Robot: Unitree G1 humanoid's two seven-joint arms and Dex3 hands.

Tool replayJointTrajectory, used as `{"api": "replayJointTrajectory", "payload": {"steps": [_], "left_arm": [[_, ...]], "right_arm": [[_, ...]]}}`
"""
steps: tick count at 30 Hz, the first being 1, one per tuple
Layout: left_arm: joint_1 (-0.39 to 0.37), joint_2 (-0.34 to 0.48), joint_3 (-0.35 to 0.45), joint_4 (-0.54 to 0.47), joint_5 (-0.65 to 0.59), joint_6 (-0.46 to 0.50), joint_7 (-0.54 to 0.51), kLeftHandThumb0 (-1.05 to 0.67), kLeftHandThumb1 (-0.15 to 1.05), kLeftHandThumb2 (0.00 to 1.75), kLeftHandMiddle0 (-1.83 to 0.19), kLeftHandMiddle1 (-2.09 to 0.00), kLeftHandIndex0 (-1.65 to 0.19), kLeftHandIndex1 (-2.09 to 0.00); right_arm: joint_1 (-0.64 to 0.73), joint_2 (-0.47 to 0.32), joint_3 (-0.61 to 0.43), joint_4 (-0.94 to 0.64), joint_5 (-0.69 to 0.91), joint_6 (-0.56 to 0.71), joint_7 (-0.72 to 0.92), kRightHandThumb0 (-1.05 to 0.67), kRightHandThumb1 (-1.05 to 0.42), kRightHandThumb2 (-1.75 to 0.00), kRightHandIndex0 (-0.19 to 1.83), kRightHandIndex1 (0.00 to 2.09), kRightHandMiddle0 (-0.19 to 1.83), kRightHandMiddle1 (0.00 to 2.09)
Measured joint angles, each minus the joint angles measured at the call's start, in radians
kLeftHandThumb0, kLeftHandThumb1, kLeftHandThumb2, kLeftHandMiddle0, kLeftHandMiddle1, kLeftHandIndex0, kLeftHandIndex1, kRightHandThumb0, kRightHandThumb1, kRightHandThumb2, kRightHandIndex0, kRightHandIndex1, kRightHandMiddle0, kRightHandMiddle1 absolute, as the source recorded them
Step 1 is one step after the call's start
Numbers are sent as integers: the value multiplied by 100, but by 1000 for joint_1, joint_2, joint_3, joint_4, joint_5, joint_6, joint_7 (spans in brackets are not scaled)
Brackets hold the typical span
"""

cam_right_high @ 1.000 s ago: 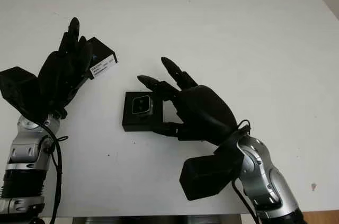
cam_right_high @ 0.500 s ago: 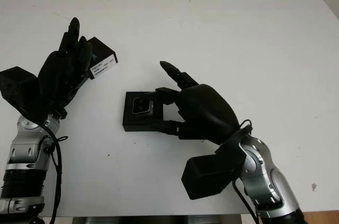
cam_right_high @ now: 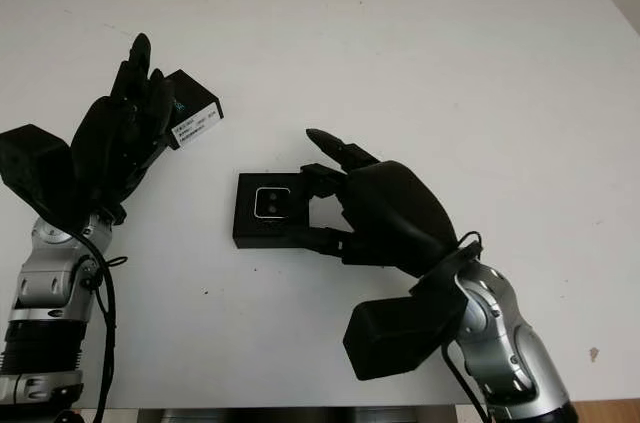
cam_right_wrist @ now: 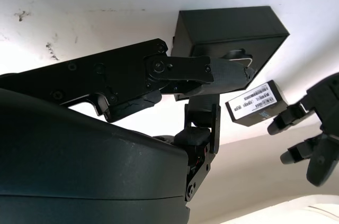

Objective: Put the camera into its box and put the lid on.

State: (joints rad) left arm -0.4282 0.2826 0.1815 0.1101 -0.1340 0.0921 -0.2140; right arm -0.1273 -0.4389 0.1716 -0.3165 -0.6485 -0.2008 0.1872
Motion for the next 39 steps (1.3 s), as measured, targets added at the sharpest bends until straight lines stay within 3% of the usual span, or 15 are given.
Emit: {"api": "replayJointTrajectory", "payload": {"steps": [7,12,18,26,31,39], "left_arm": [[1,7,1,0,-1,-1,-1,-75,105,46,19,0,19,0],[1,11,1,0,-2,-1,0,-76,105,46,19,0,19,0],[1,16,2,1,-3,-6,3,-75,105,46,19,0,19,0],[-3,30,23,3,8,-50,15,-76,105,46,19,0,19,0],[-16,103,2,26,158,-137,65,-78,105,45,19,0,19,0],[-77,273,-100,136,501,-183,166,-94,105,19,19,0,19,0]], "right_arm": [[0,4,10,-1,-40,10,-7,-69,-105,-40,34,8,56,163],[1,17,11,0,-29,22,-13,-67,-105,-39,32,6,32,139],[-17,135,-31,74,125,-20,-167,-64,-105,-30,39,9,14,112],[-116,245,-106,158,317,7,-225,-68,-105,-33,38,7,1,89],[-167,277,-147,182,393,59,-234,-67,-105,-35,38,7,-3,93],[-218,282,-184,245,424,54,-259,-65,-105,-37,37,7,-11,106]]}}
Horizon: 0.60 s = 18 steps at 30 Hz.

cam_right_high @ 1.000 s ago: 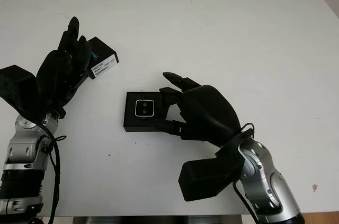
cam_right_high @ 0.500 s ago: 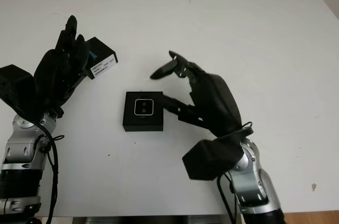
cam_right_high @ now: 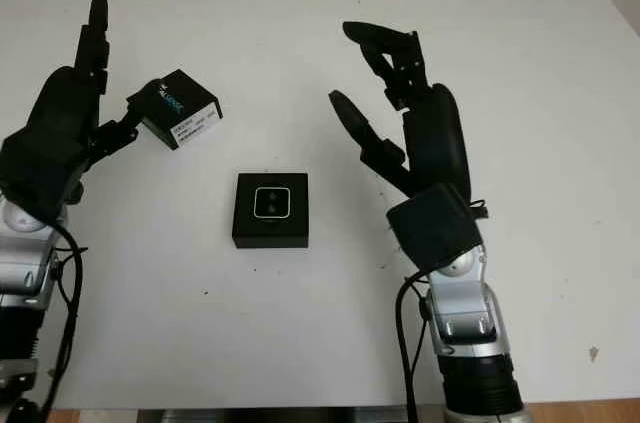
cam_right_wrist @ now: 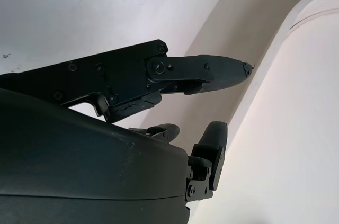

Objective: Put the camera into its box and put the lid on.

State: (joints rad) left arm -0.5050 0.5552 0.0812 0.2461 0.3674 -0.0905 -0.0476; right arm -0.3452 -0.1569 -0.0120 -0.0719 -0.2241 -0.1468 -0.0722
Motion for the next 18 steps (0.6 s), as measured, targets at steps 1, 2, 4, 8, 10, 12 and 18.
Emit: {"api": "replayJointTrajectory", "payload": {"steps": [1,2,4,8,10,12,18], "left_arm": [[-14,18,-19,20,37,3,5,-97,105,18,19,0,19,0],[-28,34,-38,40,71,5,9,-99,105,18,19,0,19,0],[-59,60,-81,88,144,9,17,-102,105,20,19,0,19,0],[-117,75,-141,189,196,2,17,-105,105,14,19,0,19,0],[-152,73,-158,246,192,-19,8,-105,105,12,19,0,19,0],[-186,71,-172,298,171,-29,-16,-105,105,12,19,0,19,0],[-254,48,-197,408,129,-35,-68,-104,105,9,19,0,19,0]], "right_arm": [[-2,-1,-2,4,0,0,0,-66,-105,-37,36,7,-11,104],[-5,-2,-4,6,0,0,0,-67,-105,-37,36,7,-10,102],[-12,-6,-10,14,3,0,2,-67,-105,-38,35,7,-9,99],[-22,-15,-34,16,18,40,11,-67,-105,-38,30,4,-7,90],[-29,-16,-43,16,34,73,20,-67,-105,-38,29,4,-8,88],[-33,-17,-50,16,44,94,26,-67,-105,-39,30,4,-9,88],[-41,-38,-52,16,18,101,26,-61,-105,-41,31,5,-10,89]]}}
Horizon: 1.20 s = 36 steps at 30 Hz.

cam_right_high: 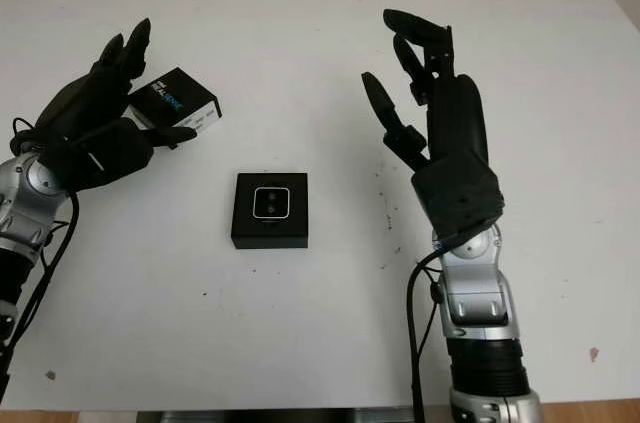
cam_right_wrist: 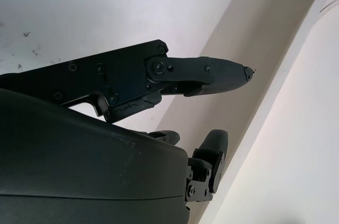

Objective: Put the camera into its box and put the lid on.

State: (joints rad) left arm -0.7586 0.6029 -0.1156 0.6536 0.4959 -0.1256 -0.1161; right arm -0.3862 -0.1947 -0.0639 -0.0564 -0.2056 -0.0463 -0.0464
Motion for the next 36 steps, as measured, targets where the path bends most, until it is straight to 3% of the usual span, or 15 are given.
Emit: {"api": "replayJointTrajectory", "payload": {"steps": [7,13,17,19,20,22,24,31,33,34,36], "left_arm": [[-89,-21,-67,159,51,5,71,-105,105,17,19,0,19,0],[-148,-47,-116,293,88,-5,163,-104,104,10,19,0,19,0],[-168,-56,-161,347,132,-7,248,-89,95,4,8,-6,10,-5],[-175,-57,-178,360,151,-16,307,-76,89,4,-21,-17,-7,-13],[-178,-57,-186,364,160,-22,336,-70,88,5,-29,-37,-17,-16],[-182,-59,-195,365,170,-30,376,-60,89,5,-36,-76,-37,-23],[-182,-61,-198,367,170,-42,391,-52,91,6,-39,-87,-50,-30],[-184,-48,-190,367,124,-88,353,-41,95,6,-52,-81,-62,-42],[-184,-47,-185,368,108,-101,342,-39,102,8,-44,-115,-60,-61],[-184,-45,-183,368,102,-104,341,-39,104,14,-37,-141,-52,-83],[-184,-43,-183,368,99,-108,340,-38,104,20,-32,-167,-41,-112]], "right_arm": [[2,-10,0,0,-12,-1,-1,-59,-105,-40,30,4,-8,83],[14,-19,-1,0,-17,-24,-3,-58,-105,-41,31,5,-7,83],[20,-20,-2,-1,-16,-22,-6,-59,-105,-41,32,5,-7,84],[24,-20,-3,-7,-14,-22,-7,-58,-105,-41,32,5,-8,85],[24,-20,-3,-9,-14,-22,-8,-59,-105,-41,32,5,-8,86],[25,-20,-3,-14,-14,-22,-8,-58,-105,-42,32,5,-9,86],[26,-20,-3,-17,-18,-22,-11,-58,-105,-42,33,5,-9,86],[27,-20,0,-23,-31,-11,-25,-55,-105,-42,33,6,-8,84],[29,-19,0,-23,-31,-11,-28,-55,-105,-42,33,6,-8,85],[30,-19,0,-23,-32,-11,-29,-55,-105,-42,33,6,-8,85],[31,-19,0,-23,-32,-11,-33,-55,-105,-42,33,6,-8,86]]}}
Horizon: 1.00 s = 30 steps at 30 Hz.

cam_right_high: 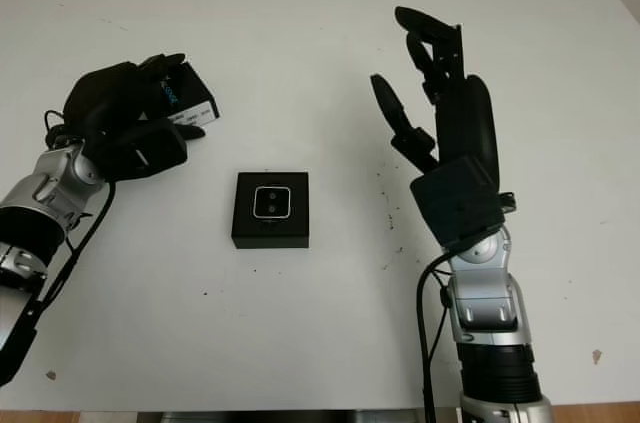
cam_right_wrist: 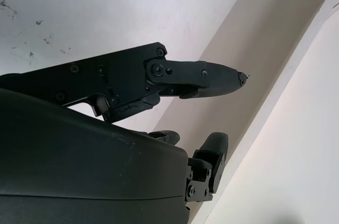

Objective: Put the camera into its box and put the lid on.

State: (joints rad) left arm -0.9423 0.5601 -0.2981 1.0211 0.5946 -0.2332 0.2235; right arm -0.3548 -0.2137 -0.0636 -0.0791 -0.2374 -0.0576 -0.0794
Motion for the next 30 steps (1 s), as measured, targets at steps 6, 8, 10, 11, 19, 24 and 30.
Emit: {"api": "replayJointTrajectory", "payload": {"steps": [6,8,10,11,19,24,30], "left_arm": [[0,1,0,-1,-12,-1,-4,-34,105,30,-29,-189,-24,-152],[0,2,2,-3,-19,-3,-7,-34,105,31,-31,-197,-23,-159],[4,3,12,-16,-36,-5,-17,-33,105,30,-31,-200,-23,-164],[7,4,17,-30,-43,-5,-23,-32,105,29,-31,-196,-21,-160],[129,26,125,-425,-150,43,-149,-33,105,30,-27,-166,-21,-144],[256,24,216,-812,-286,116,-287,-33,105,29,-35,-196,-23,-158],[354,19,287,-1094,-382,214,-402,-30,105,28,-40,-203,-23,-157]], "right_arm": [[3,0,0,-2,-7,0,-5,-54,-105,-41,35,6,-7,87],[5,0,1,-3,-9,0,-9,-53,-105,-41,35,7,-7,87],[8,1,1,-3,-11,0,-11,-52,-105,-41,35,7,-7,87],[9,1,2,-3,-11,0,-11,-52,-105,-41,35,6,-7,87],[24,12,3,-11,-5,0,-13,-50,-105,-41,34,6,-7,90],[26,18,4,-11,0,0,-15,-50,-105,-40,35,6,-8,92],[26,22,5,-7,5,-7,-22,-50,-105,-40,35,7,-9,94]]}}
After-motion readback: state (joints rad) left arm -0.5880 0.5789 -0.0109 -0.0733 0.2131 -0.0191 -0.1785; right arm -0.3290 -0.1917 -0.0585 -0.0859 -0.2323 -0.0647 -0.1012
